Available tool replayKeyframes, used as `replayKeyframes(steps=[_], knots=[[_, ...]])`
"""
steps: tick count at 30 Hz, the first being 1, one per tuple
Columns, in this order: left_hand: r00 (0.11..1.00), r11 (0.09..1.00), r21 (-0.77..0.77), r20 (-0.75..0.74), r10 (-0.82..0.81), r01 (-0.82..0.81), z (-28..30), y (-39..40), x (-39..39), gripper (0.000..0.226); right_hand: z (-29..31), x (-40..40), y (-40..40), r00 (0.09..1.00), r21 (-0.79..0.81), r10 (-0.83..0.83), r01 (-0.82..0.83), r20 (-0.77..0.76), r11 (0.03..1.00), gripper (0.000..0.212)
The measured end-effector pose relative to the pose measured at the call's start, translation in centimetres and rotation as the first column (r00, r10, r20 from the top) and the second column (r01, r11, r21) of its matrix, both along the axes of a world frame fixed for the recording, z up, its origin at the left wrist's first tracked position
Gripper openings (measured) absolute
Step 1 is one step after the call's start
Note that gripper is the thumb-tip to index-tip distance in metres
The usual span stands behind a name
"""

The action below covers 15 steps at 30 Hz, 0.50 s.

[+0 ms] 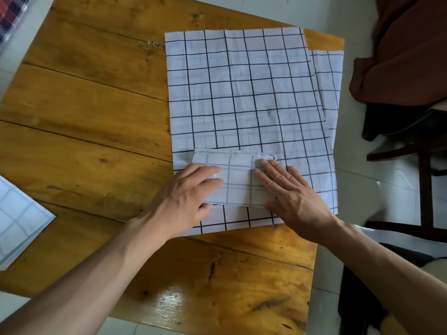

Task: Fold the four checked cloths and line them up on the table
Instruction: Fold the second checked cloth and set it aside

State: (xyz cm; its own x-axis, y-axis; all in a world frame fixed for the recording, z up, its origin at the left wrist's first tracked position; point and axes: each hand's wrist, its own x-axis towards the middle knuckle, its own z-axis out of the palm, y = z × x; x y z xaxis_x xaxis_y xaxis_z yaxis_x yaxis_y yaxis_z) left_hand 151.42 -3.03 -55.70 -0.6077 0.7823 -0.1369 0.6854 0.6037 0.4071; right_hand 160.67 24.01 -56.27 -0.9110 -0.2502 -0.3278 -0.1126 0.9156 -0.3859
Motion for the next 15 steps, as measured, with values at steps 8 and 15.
replayKeyframes(steps=[8,15], knots=[[0.991,0.973,-0.230,-0.128,-0.046,0.016,1.4,2.5,0.6,0.102,0.4,0.2,-0.7,1.000,0.036,-0.026,0.026,0.012,0.999,0.077],[0.989,0.984,-0.169,-0.125,-0.078,0.056,1.3,2.8,1.6,0.085,0.2,0.2,-0.7,1.000,0.053,-0.020,0.020,-0.007,0.998,0.083]])
